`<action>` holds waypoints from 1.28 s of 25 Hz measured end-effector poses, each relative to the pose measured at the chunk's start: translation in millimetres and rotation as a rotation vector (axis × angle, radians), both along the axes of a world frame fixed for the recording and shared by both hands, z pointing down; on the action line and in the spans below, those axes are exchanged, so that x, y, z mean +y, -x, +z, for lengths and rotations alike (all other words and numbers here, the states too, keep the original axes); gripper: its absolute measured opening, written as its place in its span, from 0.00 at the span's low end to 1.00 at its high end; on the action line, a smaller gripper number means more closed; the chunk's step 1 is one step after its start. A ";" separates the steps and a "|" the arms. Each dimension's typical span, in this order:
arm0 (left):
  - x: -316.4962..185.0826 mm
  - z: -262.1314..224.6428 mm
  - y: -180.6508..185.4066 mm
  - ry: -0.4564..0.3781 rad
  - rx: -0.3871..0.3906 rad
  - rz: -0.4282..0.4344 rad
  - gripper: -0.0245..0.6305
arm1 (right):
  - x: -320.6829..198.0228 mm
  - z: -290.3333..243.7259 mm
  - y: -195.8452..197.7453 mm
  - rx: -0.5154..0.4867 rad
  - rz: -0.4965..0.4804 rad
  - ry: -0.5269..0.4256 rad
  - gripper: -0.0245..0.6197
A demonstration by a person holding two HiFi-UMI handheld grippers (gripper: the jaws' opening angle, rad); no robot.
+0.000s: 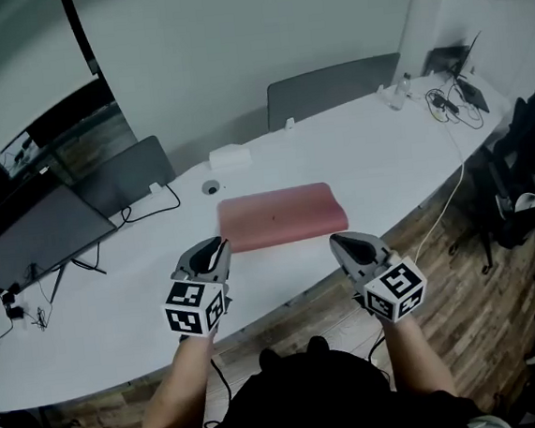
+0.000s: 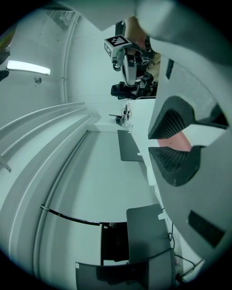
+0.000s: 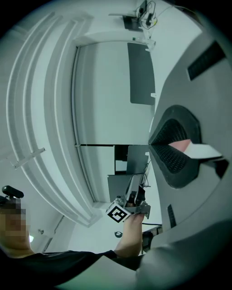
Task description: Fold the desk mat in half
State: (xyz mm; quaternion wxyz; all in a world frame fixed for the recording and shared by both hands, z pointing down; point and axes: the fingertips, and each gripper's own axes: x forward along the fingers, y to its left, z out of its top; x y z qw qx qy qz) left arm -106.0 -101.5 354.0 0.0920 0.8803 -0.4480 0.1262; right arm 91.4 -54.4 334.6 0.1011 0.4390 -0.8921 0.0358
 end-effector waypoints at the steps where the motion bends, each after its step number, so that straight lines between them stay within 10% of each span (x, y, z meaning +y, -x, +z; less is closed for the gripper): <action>1: 0.3 -3.9 -5.5 -0.003 0.001 0.001 0.13 | -1.2 -0.9 -6.4 0.006 0.002 -0.013 0.04; 32: -1.8 -23.1 -7.9 -0.056 0.021 -0.160 0.11 | -35.4 -33.1 -69.0 -0.071 -0.011 -0.073 0.04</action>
